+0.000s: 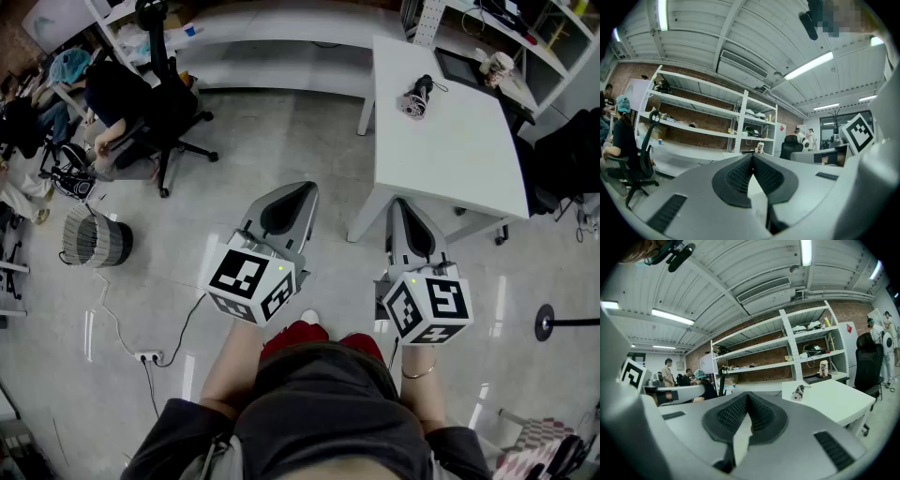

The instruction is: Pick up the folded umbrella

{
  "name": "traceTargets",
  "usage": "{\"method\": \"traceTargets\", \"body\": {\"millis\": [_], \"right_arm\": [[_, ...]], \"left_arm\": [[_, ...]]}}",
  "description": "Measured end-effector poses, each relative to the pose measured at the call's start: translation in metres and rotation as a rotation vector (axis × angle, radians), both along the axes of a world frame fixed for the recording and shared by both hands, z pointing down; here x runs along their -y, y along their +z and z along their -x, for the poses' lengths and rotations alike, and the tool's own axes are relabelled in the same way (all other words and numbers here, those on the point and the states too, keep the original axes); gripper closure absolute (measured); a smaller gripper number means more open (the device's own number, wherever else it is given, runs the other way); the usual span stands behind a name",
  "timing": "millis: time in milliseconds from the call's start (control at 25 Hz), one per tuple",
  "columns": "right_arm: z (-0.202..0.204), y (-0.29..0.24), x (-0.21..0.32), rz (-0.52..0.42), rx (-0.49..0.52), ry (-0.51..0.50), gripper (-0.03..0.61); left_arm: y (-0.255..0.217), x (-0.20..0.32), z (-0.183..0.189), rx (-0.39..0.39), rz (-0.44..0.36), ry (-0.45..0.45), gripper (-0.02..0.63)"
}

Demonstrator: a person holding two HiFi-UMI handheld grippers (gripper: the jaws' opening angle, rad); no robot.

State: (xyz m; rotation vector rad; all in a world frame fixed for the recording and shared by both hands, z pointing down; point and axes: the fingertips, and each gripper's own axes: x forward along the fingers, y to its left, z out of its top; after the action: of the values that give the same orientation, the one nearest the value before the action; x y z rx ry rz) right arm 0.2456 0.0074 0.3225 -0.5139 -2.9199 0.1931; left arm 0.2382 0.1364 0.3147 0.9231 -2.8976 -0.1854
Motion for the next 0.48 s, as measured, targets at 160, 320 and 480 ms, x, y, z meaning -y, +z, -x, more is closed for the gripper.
{"method": "traceTargets", "body": {"millis": [160,320,480], "right_arm": [[0.006,0.000,-0.017,-0.005,0.000,-0.005,0.560],[0.008,0.002,-0.032,0.003,-0.001,-0.038,0.560],[0.014,0.000,-0.047,0.017,-0.016,-0.064,0.560]], "left_arm": [[-0.001,-0.018,0.006,0.005,0.000,-0.008,0.600],[0.002,-0.033,0.006,0.003,-0.002,-0.023,0.600],[0.000,-0.047,0.009,0.001,-0.004,-0.036,0.600]]}}
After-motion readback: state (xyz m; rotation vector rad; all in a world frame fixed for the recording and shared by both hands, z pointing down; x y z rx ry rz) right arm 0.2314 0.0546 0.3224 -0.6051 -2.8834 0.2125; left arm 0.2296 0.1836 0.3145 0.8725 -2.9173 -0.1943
